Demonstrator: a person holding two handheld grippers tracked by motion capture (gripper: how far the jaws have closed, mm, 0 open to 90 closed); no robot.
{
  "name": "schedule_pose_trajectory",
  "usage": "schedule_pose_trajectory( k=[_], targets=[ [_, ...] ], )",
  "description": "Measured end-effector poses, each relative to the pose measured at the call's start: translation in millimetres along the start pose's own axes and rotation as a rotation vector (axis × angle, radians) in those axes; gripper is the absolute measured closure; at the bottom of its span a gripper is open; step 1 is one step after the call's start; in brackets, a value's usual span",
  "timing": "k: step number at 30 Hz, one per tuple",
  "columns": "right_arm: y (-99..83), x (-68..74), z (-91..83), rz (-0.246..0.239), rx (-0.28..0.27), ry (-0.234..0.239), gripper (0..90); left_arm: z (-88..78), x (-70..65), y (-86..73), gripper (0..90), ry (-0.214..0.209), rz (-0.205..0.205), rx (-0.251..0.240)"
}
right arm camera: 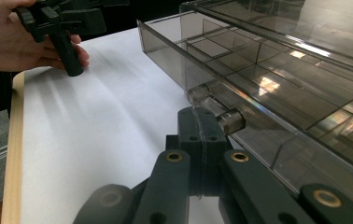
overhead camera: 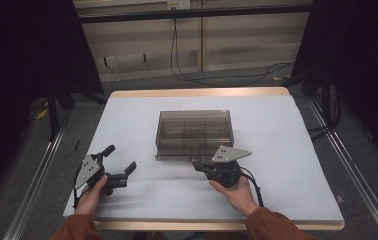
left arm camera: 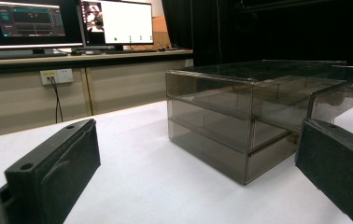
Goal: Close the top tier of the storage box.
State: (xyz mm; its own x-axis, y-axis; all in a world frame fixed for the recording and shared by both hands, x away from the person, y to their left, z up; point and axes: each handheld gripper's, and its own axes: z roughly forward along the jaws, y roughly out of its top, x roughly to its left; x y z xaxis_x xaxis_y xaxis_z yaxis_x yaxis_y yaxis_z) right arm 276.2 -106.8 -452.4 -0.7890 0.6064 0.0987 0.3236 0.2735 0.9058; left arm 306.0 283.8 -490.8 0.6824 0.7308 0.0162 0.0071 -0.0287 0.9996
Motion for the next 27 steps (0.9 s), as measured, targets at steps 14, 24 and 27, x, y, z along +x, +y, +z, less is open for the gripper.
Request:
schedule_pose_trajectory(
  k=[14,24,27],
  targets=[
    [4.2,-4.4,5.0,-0.006,0.005,0.008,90.0,0.2,0.0,0.0,0.0,0.0,-0.001,0.002],
    [4.9,-7.2,3.1,-0.007,-0.004,-0.002,90.0,0.0,0.2,0.0,0.0,-0.001,0.001,0.003],
    [5.2,-8.0,3.3,-0.006,-0.003,-0.005,90.0,0.1,0.2,0.0,0.0,0.0,-0.002,0.001]
  ],
)
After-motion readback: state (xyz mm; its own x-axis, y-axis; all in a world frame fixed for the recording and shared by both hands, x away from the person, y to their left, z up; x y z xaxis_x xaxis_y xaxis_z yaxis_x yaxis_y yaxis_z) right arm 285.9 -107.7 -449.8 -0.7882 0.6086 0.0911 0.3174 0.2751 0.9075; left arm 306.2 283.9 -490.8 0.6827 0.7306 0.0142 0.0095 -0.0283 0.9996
